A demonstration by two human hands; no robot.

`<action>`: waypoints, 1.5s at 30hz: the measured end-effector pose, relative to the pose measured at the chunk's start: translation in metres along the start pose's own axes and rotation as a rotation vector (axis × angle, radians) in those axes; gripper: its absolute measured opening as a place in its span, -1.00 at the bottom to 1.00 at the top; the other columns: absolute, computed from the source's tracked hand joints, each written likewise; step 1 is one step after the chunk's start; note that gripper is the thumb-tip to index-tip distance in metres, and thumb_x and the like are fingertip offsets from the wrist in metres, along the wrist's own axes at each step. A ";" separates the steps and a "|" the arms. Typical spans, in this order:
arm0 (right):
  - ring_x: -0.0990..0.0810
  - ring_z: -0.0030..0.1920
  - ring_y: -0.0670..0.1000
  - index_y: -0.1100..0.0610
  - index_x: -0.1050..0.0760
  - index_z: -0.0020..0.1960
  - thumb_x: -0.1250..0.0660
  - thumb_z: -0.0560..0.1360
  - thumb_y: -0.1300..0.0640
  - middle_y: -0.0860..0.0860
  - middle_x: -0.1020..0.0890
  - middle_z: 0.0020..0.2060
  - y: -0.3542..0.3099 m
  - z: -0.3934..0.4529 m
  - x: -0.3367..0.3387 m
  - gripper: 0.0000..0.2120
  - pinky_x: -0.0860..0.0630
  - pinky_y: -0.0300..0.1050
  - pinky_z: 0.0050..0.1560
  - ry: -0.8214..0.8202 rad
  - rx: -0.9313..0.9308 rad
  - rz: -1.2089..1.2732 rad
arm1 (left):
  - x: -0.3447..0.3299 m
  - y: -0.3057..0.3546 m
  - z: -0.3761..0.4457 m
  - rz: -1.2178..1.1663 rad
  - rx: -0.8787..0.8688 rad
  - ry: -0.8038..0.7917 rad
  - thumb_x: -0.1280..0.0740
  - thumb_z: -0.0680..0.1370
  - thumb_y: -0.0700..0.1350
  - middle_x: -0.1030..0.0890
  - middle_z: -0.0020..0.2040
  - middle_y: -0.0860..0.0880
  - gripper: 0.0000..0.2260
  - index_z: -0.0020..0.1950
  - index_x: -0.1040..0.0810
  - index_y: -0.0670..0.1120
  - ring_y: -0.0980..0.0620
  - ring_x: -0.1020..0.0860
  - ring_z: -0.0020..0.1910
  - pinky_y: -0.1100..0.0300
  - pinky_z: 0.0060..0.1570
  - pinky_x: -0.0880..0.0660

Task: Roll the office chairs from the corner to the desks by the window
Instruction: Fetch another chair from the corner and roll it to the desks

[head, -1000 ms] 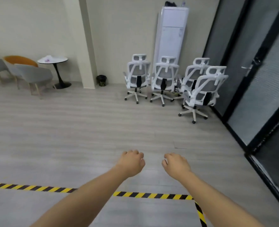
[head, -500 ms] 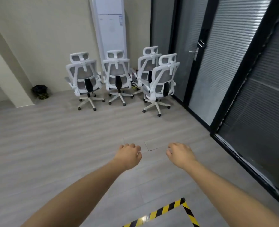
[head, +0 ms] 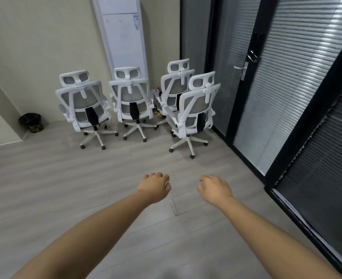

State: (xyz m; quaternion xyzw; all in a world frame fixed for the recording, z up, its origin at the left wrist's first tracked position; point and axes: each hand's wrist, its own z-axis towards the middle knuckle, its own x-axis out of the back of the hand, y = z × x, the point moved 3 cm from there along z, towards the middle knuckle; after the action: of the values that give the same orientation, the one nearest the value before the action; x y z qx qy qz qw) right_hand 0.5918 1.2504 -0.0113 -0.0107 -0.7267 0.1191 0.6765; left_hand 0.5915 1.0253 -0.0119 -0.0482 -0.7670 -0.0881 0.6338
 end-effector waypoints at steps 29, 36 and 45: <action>-0.56 -0.01 0.16 0.08 -0.49 0.02 -0.13 0.59 -0.01 0.03 -0.58 -0.03 0.277 0.706 0.141 -0.78 -0.47 0.02 0.00 0.070 0.068 0.085 | 0.178 0.054 0.781 -0.031 -0.010 0.144 -0.06 0.61 0.09 -0.54 0.20 -0.03 -0.67 0.24 -0.48 0.01 -0.13 -0.50 0.14 -0.04 0.17 -0.37; -0.58 -0.06 0.10 0.05 -0.50 0.00 -0.13 0.58 0.00 -0.01 -0.59 -0.08 0.340 0.863 0.154 -0.79 -0.52 0.07 0.03 0.019 0.105 0.128 | 0.206 0.062 0.913 -0.040 0.084 0.191 -0.05 0.61 0.10 -0.54 0.21 -0.05 -0.65 0.27 -0.47 0.01 -0.14 -0.47 0.20 -0.08 0.24 -0.35; -0.56 -0.01 0.07 0.09 -0.53 0.05 -0.16 0.56 0.02 0.00 -0.60 -0.05 0.360 1.036 0.150 -0.78 -0.51 0.04 -0.01 0.024 0.230 0.136 | 0.217 0.029 1.073 -0.049 0.167 0.286 -0.02 0.61 0.11 -0.51 0.23 -0.04 -0.63 0.32 -0.41 0.01 -0.12 -0.40 0.24 -0.05 0.23 -0.32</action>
State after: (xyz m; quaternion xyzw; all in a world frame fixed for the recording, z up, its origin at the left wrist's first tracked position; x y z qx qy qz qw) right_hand -0.4942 1.4626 0.0097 0.0165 -0.6975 0.2472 0.6723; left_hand -0.4787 1.2561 0.0090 0.0365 -0.6746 -0.0454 0.7359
